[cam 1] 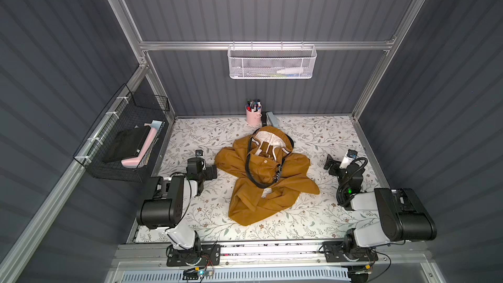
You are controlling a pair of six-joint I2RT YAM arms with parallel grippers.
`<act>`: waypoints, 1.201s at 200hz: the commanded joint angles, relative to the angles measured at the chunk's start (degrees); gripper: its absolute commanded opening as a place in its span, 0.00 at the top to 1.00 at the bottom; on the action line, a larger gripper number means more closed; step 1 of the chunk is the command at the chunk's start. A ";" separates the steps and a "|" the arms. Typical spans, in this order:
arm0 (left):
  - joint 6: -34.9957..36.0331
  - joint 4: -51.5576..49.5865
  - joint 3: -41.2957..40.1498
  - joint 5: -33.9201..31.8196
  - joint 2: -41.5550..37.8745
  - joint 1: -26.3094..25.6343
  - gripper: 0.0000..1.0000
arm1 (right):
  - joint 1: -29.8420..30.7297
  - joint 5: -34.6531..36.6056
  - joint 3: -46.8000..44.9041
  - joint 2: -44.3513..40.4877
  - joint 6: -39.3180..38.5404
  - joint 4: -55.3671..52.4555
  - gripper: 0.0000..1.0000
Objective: Remove the belt from the trousers
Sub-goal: Adjust the trousers at the center of the board.
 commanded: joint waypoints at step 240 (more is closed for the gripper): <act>6.74 -53.40 19.25 8.67 -17.56 -1.43 0.01 | -0.10 -10.39 8.50 -5.58 -6.77 -11.33 0.09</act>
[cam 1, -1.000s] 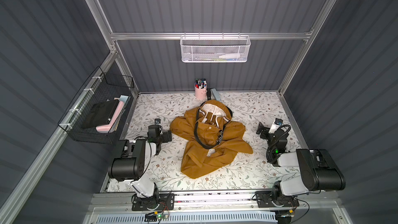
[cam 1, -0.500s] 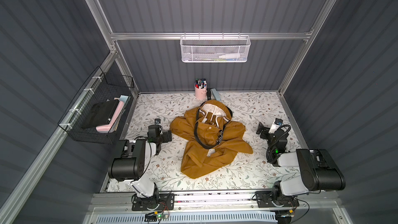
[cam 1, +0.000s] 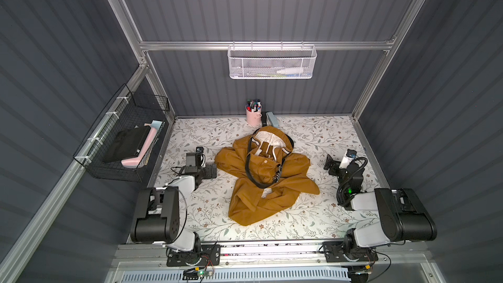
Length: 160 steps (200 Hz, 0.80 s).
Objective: Remove the belt from the trousers
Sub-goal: Adjust the trousers at the center of the board.
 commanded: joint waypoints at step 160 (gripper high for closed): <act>29.15 -48.00 26.84 5.42 -1.24 -46.68 0.24 | 21.72 -6.49 13.01 -23.71 -28.74 -37.70 0.17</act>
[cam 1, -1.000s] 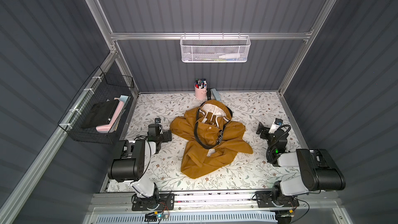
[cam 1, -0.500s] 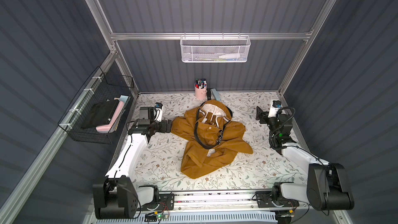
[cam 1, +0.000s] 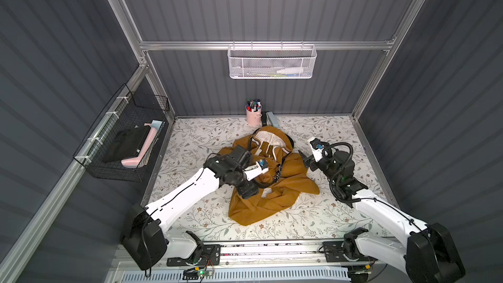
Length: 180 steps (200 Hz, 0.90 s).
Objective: Remove the belt from the trousers
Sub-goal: Adjust the trousers at the center of the board.
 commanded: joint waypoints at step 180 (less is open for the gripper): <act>12.20 -1.28 14.39 -11.42 20.10 -7.92 0.98 | 5.32 5.54 -6.06 -7.90 -1.97 -5.35 0.18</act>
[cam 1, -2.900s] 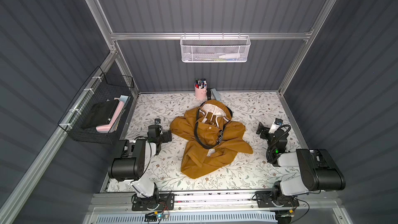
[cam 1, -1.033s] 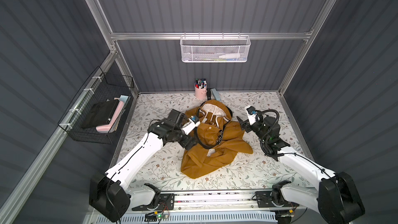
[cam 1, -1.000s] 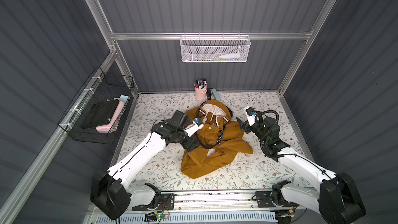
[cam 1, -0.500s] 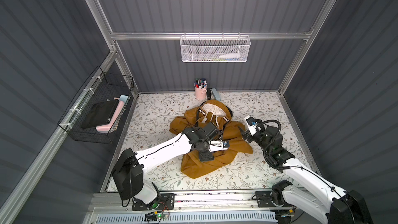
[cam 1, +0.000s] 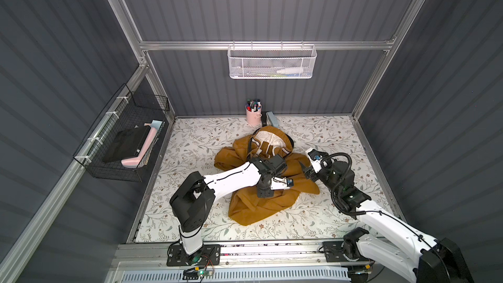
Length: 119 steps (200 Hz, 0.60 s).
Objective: Remove the belt from the trousers
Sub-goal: Adjust the trousers at the center of the board.
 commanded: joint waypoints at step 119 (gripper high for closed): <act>-8.57 -20.52 19.47 32.61 -10.32 16.56 1.00 | 9.80 3.88 0.38 7.98 -18.21 15.39 0.19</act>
